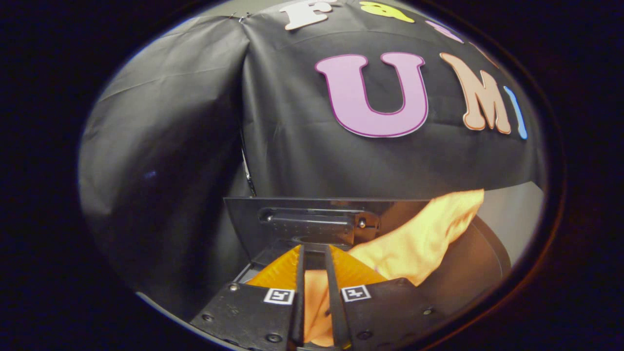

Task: Put the clothes into the washing machine and then close the washing machine lid.

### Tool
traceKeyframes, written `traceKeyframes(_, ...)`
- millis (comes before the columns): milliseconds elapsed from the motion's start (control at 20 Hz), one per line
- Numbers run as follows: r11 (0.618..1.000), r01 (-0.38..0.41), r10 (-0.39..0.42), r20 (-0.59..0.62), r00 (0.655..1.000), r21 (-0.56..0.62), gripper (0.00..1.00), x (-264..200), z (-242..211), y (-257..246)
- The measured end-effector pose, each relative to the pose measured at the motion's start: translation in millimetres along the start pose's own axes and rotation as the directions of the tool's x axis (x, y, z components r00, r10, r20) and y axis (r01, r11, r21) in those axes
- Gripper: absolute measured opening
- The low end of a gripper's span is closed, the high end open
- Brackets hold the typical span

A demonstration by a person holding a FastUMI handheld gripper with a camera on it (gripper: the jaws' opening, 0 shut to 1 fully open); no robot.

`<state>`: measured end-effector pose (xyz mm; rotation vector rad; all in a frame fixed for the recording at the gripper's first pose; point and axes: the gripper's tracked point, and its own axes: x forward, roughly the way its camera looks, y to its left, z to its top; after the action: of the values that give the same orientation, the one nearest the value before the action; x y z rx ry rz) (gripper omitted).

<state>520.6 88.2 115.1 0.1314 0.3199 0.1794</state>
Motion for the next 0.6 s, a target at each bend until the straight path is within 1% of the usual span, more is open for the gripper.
traceKeyframes(50, 1.000, -0.013, 0.013, 0.013, 1.000, -0.009, 0.32, -2.7, 3.5, 4.3)
traceKeyframes(150, 0.999, -0.009, 0.010, 0.024, 1.000, -0.052, 0.46, -11.8, 8.6, 5.0)
traceKeyframes(300, 0.993, 0.004, 0.004, 0.065, 0.998, -0.122, 0.68, -28.3, 18.9, 4.9)
traceKeyframes(500, 0.982, 0.025, -0.011, 0.078, 0.997, -0.188, 0.96, -32.2, 22.9, 5.2)
traceKeyframes(600, 0.983, 0.036, -0.019, 0.091, 0.996, -0.178, 0.97, -27.7, 30.2, 6.4)
